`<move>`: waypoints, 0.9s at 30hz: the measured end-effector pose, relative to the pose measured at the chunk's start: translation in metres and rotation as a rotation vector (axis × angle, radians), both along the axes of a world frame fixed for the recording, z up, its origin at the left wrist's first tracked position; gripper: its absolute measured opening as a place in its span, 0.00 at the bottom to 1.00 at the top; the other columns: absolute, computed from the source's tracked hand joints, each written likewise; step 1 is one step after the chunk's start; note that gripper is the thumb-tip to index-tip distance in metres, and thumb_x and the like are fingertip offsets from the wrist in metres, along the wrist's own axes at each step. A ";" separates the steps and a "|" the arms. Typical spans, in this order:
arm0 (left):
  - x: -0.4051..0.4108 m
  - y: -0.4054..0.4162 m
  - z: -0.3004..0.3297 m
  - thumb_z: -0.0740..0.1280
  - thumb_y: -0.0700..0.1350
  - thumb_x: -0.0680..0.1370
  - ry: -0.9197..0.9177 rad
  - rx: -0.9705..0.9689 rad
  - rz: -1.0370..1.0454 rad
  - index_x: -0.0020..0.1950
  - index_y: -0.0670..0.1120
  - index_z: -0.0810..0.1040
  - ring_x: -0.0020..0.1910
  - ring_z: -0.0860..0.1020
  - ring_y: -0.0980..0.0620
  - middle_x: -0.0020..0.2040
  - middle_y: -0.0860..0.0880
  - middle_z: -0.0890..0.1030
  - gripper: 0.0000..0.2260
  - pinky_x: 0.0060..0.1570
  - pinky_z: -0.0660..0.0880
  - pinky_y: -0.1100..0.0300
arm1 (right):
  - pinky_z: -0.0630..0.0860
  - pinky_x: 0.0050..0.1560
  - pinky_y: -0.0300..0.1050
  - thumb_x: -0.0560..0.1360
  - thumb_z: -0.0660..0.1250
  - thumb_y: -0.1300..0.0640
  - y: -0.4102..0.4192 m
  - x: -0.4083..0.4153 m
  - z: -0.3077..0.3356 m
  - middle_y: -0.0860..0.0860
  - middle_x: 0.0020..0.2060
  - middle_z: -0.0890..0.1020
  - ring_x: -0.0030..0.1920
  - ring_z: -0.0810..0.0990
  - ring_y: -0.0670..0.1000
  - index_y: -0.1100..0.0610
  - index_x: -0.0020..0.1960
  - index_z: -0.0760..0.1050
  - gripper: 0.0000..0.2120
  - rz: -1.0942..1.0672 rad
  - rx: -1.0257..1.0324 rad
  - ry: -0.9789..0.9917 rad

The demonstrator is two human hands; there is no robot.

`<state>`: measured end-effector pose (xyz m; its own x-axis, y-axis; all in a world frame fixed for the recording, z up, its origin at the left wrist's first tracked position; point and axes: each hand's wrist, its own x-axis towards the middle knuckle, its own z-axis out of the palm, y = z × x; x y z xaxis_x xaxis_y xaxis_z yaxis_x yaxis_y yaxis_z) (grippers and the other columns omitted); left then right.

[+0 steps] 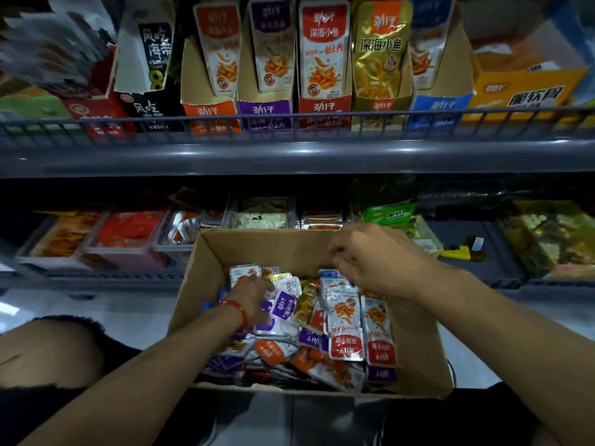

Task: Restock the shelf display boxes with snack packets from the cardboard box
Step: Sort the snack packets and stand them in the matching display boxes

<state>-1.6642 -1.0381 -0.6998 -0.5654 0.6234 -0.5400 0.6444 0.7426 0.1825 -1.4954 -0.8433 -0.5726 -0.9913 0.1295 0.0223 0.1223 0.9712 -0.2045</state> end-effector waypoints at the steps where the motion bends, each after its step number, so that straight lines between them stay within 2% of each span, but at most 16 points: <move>1: -0.003 0.002 0.005 0.78 0.42 0.70 -0.044 0.086 0.103 0.62 0.50 0.79 0.63 0.78 0.45 0.61 0.45 0.79 0.22 0.62 0.75 0.55 | 0.81 0.45 0.51 0.81 0.62 0.51 0.000 0.001 0.000 0.47 0.52 0.81 0.45 0.80 0.48 0.48 0.57 0.79 0.09 -0.004 -0.008 -0.006; 3: -0.006 0.004 0.025 0.74 0.35 0.70 -0.125 0.276 0.272 0.49 0.51 0.79 0.49 0.83 0.47 0.48 0.47 0.83 0.14 0.48 0.81 0.56 | 0.81 0.45 0.50 0.81 0.63 0.51 0.002 0.002 0.001 0.46 0.49 0.82 0.43 0.80 0.46 0.47 0.57 0.79 0.08 0.002 -0.032 -0.039; 5: -0.005 0.008 0.055 0.71 0.30 0.73 -0.244 0.461 0.403 0.48 0.48 0.79 0.39 0.79 0.53 0.41 0.50 0.80 0.13 0.36 0.77 0.63 | 0.82 0.48 0.50 0.81 0.65 0.50 0.004 0.001 0.000 0.45 0.48 0.84 0.45 0.81 0.45 0.47 0.59 0.80 0.09 0.026 -0.109 -0.099; 6: -0.003 0.009 0.074 0.70 0.29 0.74 -0.300 0.540 0.439 0.50 0.46 0.80 0.38 0.78 0.54 0.39 0.50 0.78 0.13 0.34 0.75 0.65 | 0.81 0.50 0.49 0.80 0.67 0.49 0.004 0.000 -0.001 0.45 0.50 0.84 0.47 0.82 0.45 0.47 0.61 0.79 0.11 0.039 -0.152 -0.127; 8: 0.003 0.010 0.110 0.72 0.29 0.73 -0.381 0.671 0.379 0.53 0.44 0.80 0.37 0.78 0.54 0.39 0.48 0.78 0.14 0.35 0.76 0.67 | 0.79 0.56 0.49 0.79 0.69 0.46 0.004 -0.003 -0.002 0.46 0.58 0.81 0.55 0.80 0.46 0.47 0.68 0.75 0.18 0.057 -0.211 -0.145; 11: 0.014 0.007 0.144 0.74 0.33 0.73 -0.480 0.800 0.273 0.56 0.45 0.80 0.40 0.84 0.48 0.43 0.43 0.84 0.14 0.41 0.83 0.56 | 0.78 0.59 0.48 0.77 0.71 0.43 -0.005 -0.009 0.001 0.44 0.65 0.76 0.61 0.76 0.45 0.45 0.74 0.66 0.29 0.032 -0.349 -0.077; 12: 0.019 0.006 0.152 0.75 0.34 0.74 -0.528 0.849 0.279 0.57 0.45 0.80 0.43 0.85 0.47 0.45 0.42 0.85 0.14 0.42 0.83 0.53 | 0.79 0.56 0.46 0.77 0.72 0.43 -0.009 -0.011 0.003 0.43 0.64 0.77 0.59 0.78 0.43 0.46 0.73 0.67 0.28 0.023 -0.408 -0.055; 14: 0.024 0.006 0.162 0.74 0.36 0.74 -0.596 0.978 0.318 0.59 0.44 0.80 0.46 0.85 0.45 0.47 0.40 0.85 0.14 0.43 0.83 0.50 | 0.81 0.47 0.43 0.78 0.72 0.48 -0.015 -0.015 0.009 0.43 0.54 0.83 0.50 0.82 0.40 0.49 0.63 0.76 0.16 -0.003 -0.538 0.003; 16: 0.026 0.007 0.167 0.75 0.39 0.73 -0.649 1.099 0.420 0.59 0.45 0.80 0.48 0.85 0.44 0.48 0.42 0.86 0.15 0.46 0.82 0.48 | 0.80 0.42 0.39 0.78 0.72 0.52 -0.019 -0.017 0.018 0.46 0.44 0.85 0.43 0.85 0.42 0.52 0.53 0.80 0.05 -0.072 -0.724 0.062; 18: 0.028 0.006 0.169 0.76 0.42 0.70 -0.747 1.097 0.504 0.61 0.44 0.78 0.50 0.85 0.44 0.50 0.44 0.86 0.20 0.51 0.81 0.47 | 0.81 0.41 0.38 0.78 0.72 0.56 -0.024 -0.018 0.025 0.47 0.43 0.87 0.44 0.86 0.45 0.53 0.51 0.81 0.03 -0.189 -0.927 0.146; 21: 0.040 0.003 0.163 0.76 0.37 0.72 -0.957 0.881 0.455 0.64 0.42 0.76 0.55 0.84 0.43 0.55 0.42 0.85 0.22 0.55 0.81 0.45 | 0.83 0.41 0.45 0.78 0.71 0.58 -0.025 -0.016 0.030 0.47 0.44 0.88 0.44 0.87 0.50 0.53 0.55 0.81 0.06 -0.372 -1.112 0.275; 23: 0.044 0.002 0.156 0.73 0.33 0.74 -0.968 0.875 0.450 0.63 0.39 0.77 0.53 0.84 0.42 0.55 0.41 0.85 0.18 0.52 0.81 0.48 | 0.81 0.39 0.44 0.78 0.72 0.57 -0.024 -0.015 0.033 0.51 0.45 0.88 0.40 0.85 0.53 0.57 0.56 0.80 0.08 -0.408 -1.161 0.304; 25: 0.043 0.001 0.155 0.71 0.32 0.76 -0.952 0.947 0.502 0.63 0.36 0.78 0.48 0.84 0.42 0.53 0.38 0.85 0.16 0.47 0.83 0.54 | 0.77 0.36 0.40 0.77 0.73 0.58 -0.023 -0.014 0.036 0.55 0.44 0.88 0.37 0.81 0.51 0.60 0.56 0.80 0.09 -0.426 -1.192 0.336; 27: 0.039 -0.002 0.161 0.70 0.32 0.77 -0.923 0.977 0.516 0.60 0.35 0.79 0.44 0.83 0.44 0.51 0.37 0.85 0.12 0.44 0.83 0.56 | 0.75 0.36 0.41 0.76 0.74 0.59 -0.023 -0.014 0.040 0.59 0.45 0.87 0.36 0.79 0.51 0.60 0.57 0.80 0.11 -0.449 -1.224 0.385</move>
